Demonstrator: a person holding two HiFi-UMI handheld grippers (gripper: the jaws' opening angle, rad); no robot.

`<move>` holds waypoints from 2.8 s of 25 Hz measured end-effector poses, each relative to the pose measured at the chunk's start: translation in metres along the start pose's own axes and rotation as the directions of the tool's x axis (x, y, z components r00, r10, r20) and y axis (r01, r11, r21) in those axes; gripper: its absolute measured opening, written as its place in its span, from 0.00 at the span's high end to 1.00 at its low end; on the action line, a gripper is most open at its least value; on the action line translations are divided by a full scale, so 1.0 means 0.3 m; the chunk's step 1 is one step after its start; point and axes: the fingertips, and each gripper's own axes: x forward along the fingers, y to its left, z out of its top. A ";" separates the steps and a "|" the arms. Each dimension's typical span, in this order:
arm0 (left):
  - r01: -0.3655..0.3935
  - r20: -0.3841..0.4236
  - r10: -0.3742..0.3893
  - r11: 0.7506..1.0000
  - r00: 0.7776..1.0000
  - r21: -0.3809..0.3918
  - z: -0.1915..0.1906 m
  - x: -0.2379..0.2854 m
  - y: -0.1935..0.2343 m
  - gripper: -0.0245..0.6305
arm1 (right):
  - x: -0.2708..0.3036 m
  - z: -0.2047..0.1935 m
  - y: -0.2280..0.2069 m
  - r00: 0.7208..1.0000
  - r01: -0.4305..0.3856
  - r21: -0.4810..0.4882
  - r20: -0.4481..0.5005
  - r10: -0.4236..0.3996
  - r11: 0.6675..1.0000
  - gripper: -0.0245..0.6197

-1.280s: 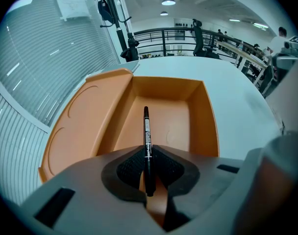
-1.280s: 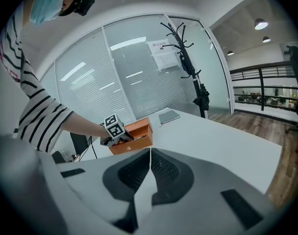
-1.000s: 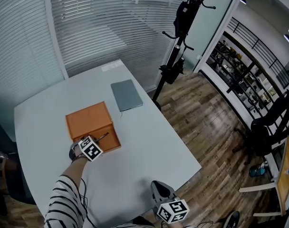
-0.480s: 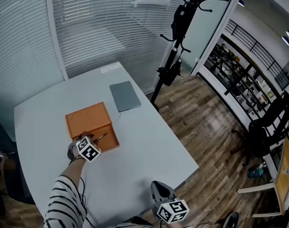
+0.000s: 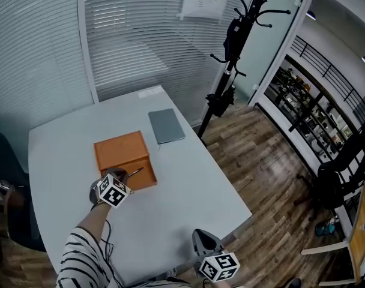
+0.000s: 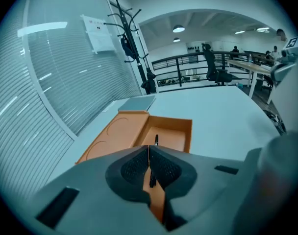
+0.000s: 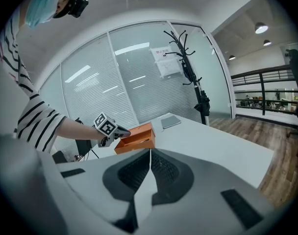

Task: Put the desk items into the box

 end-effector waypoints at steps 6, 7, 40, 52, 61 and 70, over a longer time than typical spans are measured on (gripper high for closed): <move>-0.067 0.143 0.078 0.994 0.987 -0.081 0.067 -0.194 -0.006 0.93 | -0.030 0.013 0.024 0.998 -0.052 -0.038 0.018 0.052 0.998 0.92; -0.075 0.164 0.090 0.993 0.982 -0.095 0.074 -0.229 -0.014 0.93 | -0.038 0.013 0.029 0.998 -0.060 -0.044 0.021 0.061 0.997 0.92; -0.193 0.361 0.387 0.862 0.849 -0.469 -0.123 -0.990 -0.511 0.93 | -0.167 0.017 0.208 0.954 -0.281 -0.182 0.050 0.295 0.942 0.92; -0.215 0.307 0.445 0.797 0.841 -0.565 -0.257 -1.050 -0.661 0.93 | -0.176 -0.042 0.287 0.934 -0.348 -0.197 0.007 0.357 0.917 0.92; -0.236 0.239 0.479 0.734 0.845 -0.637 -0.380 -1.093 -0.737 0.93 | -0.176 -0.091 0.306 0.933 -0.355 -0.232 -0.026 0.359 0.906 0.92; -0.239 0.239 0.487 0.728 0.840 -0.642 -0.385 -1.115 -0.760 0.93 | -0.185 -0.097 0.299 0.934 -0.353 -0.231 -0.033 0.355 0.907 0.92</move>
